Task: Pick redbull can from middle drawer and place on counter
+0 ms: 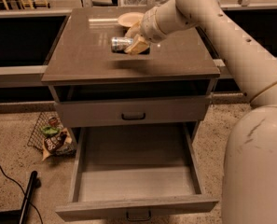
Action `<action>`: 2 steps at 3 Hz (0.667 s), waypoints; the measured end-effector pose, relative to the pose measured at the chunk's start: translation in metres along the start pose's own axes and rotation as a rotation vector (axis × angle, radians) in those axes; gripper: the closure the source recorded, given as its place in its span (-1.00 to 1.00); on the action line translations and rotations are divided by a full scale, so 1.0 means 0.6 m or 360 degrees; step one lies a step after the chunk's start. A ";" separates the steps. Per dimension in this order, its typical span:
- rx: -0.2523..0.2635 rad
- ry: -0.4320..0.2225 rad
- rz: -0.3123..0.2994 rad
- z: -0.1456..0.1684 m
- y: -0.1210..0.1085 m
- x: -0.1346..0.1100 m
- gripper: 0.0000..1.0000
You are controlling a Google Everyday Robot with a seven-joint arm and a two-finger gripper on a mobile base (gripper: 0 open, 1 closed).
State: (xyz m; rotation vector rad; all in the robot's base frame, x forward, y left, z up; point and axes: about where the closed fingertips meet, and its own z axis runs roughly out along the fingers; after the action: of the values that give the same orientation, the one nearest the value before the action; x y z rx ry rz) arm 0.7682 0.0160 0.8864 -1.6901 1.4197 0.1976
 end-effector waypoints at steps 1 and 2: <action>0.0044 0.0019 0.0091 0.018 -0.021 0.026 0.68; 0.0080 0.0040 0.0159 0.025 -0.034 0.051 0.21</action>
Offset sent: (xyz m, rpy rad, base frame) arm 0.0505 -0.0286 -0.0208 0.0527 0.0449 -0.1673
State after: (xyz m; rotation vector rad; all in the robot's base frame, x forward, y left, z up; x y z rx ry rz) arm 0.8016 0.0034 0.8689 -1.5873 1.5169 0.1951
